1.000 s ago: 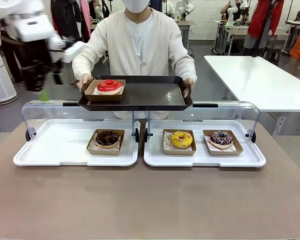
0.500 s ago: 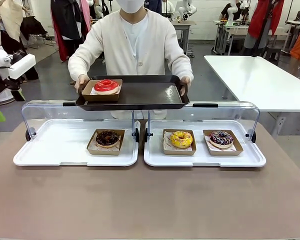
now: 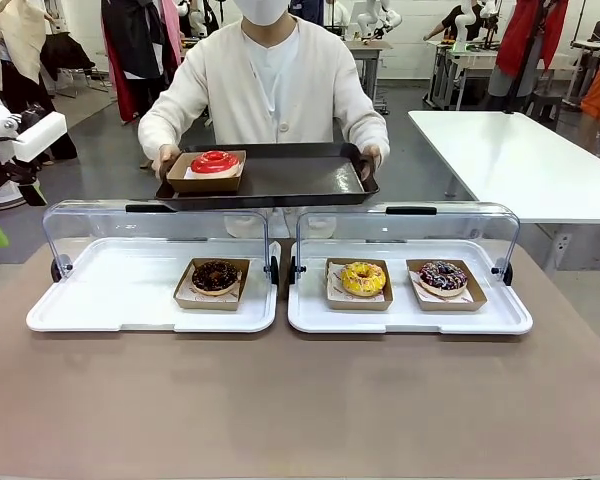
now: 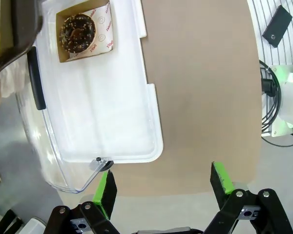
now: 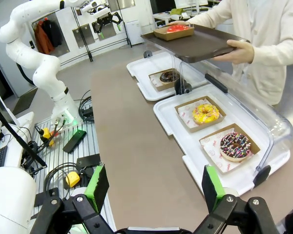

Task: Provide the desired donut to the person.
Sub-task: Place the picked Paper togo box onto the Handle tray extended by the person, then pick up and lift the Paper togo box containing the Donut pointed at by the person.

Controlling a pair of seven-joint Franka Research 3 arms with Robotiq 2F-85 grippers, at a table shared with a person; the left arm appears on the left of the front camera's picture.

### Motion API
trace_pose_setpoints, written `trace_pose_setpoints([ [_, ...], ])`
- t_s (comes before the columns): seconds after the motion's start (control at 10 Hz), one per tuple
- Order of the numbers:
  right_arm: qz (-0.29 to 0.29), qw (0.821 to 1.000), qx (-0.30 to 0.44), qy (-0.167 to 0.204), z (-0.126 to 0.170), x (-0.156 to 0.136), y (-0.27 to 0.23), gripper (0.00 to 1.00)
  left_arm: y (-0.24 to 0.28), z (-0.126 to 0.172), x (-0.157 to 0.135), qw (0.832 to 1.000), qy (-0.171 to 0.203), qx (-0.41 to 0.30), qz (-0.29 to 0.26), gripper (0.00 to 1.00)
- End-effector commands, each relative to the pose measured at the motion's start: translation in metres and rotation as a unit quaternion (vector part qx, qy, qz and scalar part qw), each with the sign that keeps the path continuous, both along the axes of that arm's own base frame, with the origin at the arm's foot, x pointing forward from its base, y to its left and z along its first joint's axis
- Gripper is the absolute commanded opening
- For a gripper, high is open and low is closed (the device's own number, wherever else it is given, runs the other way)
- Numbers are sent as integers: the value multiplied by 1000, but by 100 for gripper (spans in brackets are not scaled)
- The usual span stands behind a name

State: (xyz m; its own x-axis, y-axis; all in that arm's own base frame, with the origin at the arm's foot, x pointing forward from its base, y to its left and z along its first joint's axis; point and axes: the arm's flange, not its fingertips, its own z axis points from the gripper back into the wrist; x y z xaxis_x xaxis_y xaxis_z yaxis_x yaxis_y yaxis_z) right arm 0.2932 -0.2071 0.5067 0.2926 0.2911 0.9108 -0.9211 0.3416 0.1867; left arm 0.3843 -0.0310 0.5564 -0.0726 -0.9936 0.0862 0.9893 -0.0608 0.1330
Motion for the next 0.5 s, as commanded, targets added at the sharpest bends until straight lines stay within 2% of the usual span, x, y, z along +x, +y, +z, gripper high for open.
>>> trace_pose_setpoints([
  [0.0, 1, 1000, 10, -11, 1, 1, 0, 100, -1, 1, -1, 1000, 2, 1, -1, 100],
  [0.4, 1, 1000, 10, -11, 1, 1, 0, 100, -1, 1, -1, 1000, 2, 1, -1, 100],
])
